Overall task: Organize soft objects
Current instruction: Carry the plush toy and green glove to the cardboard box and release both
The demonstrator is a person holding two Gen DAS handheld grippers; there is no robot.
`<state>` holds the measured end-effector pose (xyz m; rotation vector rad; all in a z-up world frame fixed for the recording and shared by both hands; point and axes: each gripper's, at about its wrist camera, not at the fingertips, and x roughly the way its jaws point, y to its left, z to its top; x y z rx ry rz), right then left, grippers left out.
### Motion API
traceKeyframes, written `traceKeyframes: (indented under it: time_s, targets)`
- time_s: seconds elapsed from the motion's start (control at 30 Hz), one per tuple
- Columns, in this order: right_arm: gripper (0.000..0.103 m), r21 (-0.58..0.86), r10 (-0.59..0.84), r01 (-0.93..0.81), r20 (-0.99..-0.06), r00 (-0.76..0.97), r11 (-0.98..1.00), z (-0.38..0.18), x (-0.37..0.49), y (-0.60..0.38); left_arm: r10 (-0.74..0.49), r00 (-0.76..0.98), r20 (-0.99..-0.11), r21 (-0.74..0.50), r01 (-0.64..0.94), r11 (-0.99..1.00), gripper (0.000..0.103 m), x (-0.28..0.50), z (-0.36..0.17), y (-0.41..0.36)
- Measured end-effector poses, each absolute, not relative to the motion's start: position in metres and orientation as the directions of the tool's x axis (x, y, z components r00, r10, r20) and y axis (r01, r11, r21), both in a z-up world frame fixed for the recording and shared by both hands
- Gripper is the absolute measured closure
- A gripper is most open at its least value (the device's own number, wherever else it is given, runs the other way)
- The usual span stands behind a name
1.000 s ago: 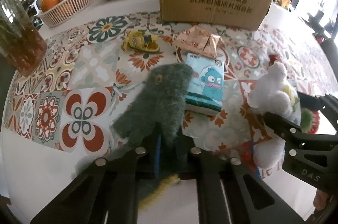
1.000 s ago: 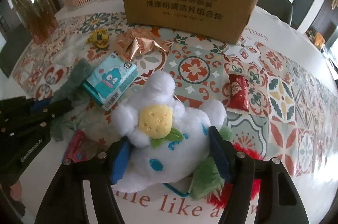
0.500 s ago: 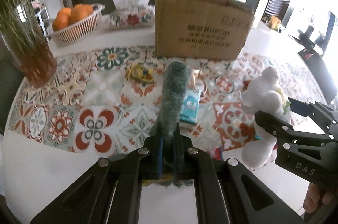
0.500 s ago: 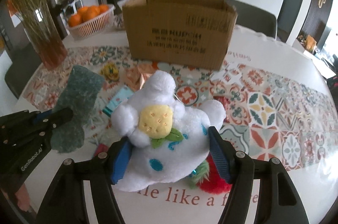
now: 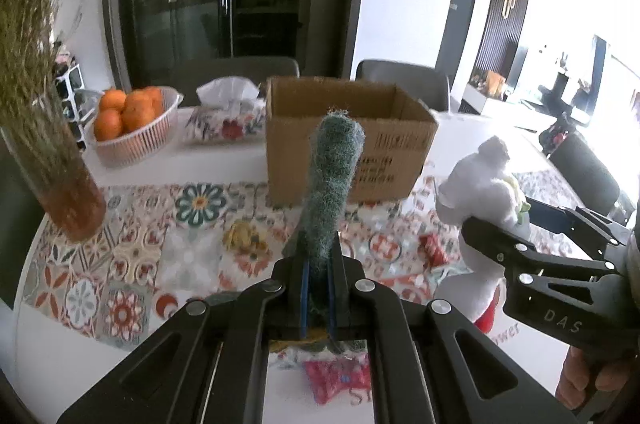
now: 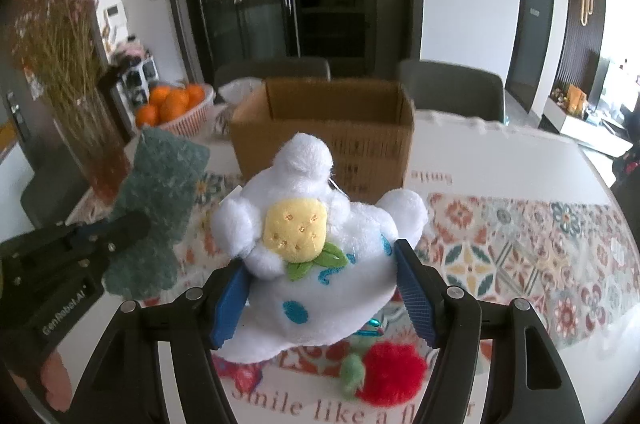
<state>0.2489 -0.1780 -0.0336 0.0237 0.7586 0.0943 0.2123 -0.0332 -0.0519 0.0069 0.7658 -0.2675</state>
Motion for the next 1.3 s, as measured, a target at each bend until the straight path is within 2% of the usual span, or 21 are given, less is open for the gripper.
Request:
traceKeyframes:
  time_s: [0.4, 0.7, 1.3]
  targets:
    - [0.034, 0.127, 0.153, -0.094, -0.612, 0.776, 0.987, 0.004, 0.301, -0.192, -0.296, 0.735, -0.61, -0.127, 0.278, 0.952, 0.095, 0.254, -0.015, -0.042]
    - [0.034, 0.153, 0.183, -0.114, -0.599, 0.78, 0.982, 0.023, 0.348, -0.202, -0.351, 0.728, -0.588, -0.166, 0.316, 0.934, 0.095, 0.298, 0.005, -0.053]
    - [0.034, 0.227, 0.233, -0.098, -0.71, 0.664, 0.969, 0.008, 0.475, -0.216, -0.386, 0.65, -0.654, -0.194, 0.349, 0.917, 0.095, 0.418, 0.007, -0.073]
